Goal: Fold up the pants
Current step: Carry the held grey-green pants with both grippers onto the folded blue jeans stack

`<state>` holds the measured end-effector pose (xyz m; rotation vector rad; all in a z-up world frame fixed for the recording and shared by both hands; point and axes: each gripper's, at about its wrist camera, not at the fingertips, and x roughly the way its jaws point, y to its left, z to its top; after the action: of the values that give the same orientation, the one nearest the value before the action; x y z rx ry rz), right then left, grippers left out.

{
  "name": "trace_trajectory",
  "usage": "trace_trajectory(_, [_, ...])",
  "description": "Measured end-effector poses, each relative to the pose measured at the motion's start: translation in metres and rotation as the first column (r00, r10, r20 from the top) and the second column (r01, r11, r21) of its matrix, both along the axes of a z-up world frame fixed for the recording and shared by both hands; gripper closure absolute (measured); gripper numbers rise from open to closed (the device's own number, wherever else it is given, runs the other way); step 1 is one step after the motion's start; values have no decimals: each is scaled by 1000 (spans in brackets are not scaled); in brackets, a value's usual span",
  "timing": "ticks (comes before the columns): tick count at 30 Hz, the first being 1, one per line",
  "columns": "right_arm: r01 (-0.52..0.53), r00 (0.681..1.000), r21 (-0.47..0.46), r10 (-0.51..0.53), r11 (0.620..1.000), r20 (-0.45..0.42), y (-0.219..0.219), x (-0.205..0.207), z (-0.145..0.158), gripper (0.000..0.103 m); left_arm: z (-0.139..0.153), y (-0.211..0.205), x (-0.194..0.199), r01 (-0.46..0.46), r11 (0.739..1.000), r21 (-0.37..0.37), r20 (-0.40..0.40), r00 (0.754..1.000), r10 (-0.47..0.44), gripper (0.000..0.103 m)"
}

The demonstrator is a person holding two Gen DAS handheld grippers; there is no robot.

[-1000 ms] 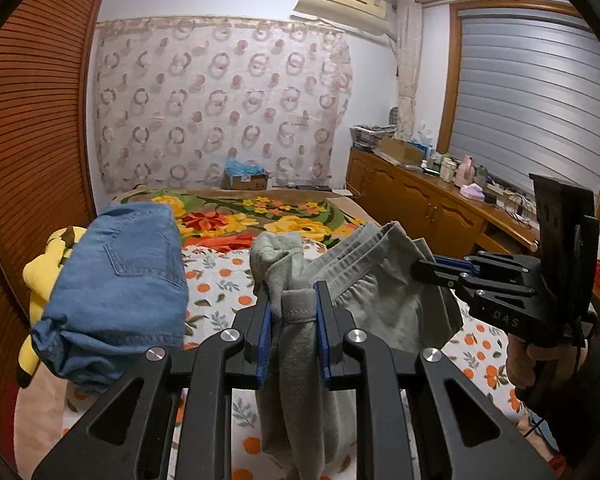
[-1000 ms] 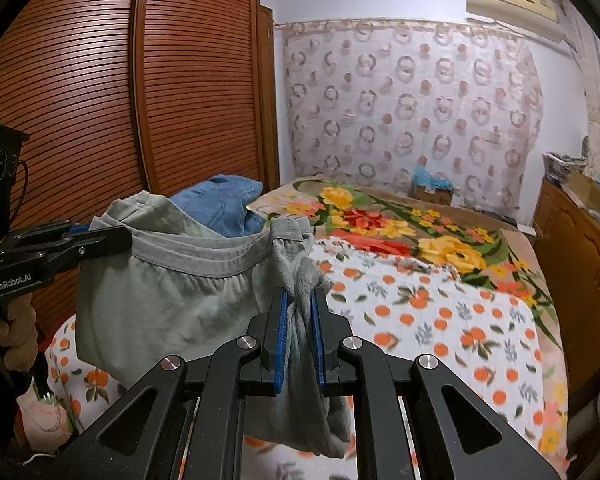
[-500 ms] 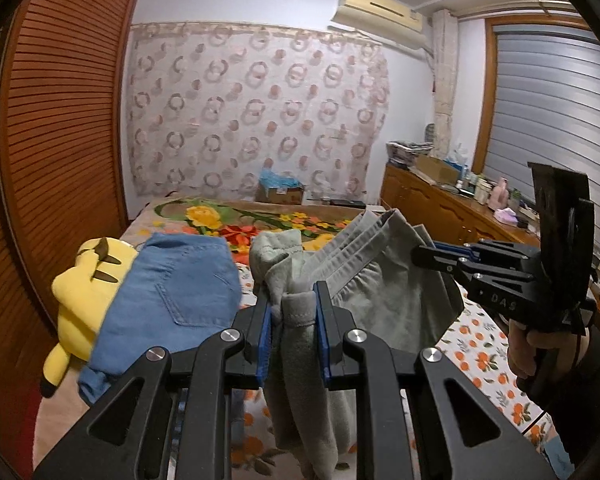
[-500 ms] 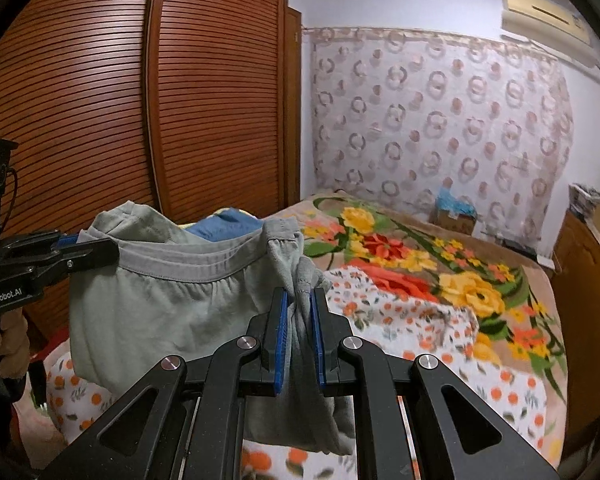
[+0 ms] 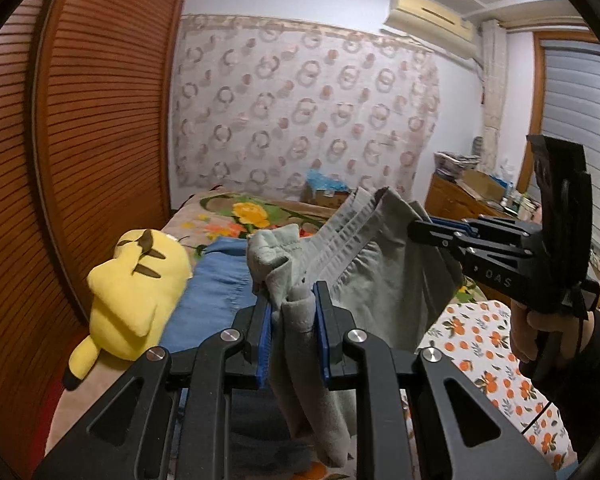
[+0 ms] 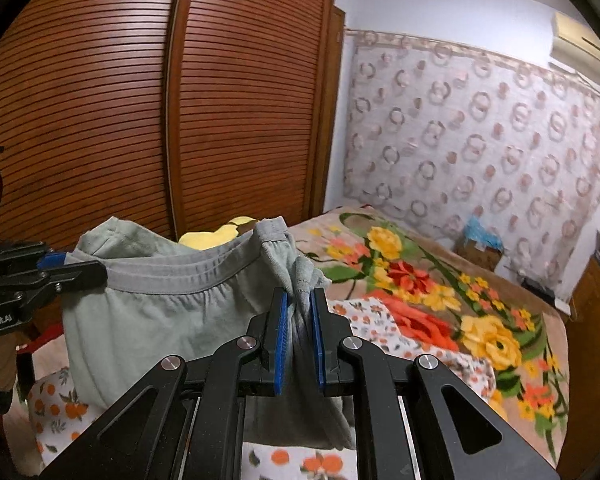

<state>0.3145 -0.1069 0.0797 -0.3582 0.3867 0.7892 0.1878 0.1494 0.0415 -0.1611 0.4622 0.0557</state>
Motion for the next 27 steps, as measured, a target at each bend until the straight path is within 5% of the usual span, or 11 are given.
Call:
trace_trajectory(12, [-124, 992, -69, 124, 990, -14, 50, 60, -21, 92, -27, 26, -2, -102, 993, -63, -42, 994, 99, 83])
trace_trajectory(27, [-231, 970, -86, 222, 969, -102, 74, 104, -46, 92, -60, 45, 3, -215, 975, -57, -130, 970, 207, 83])
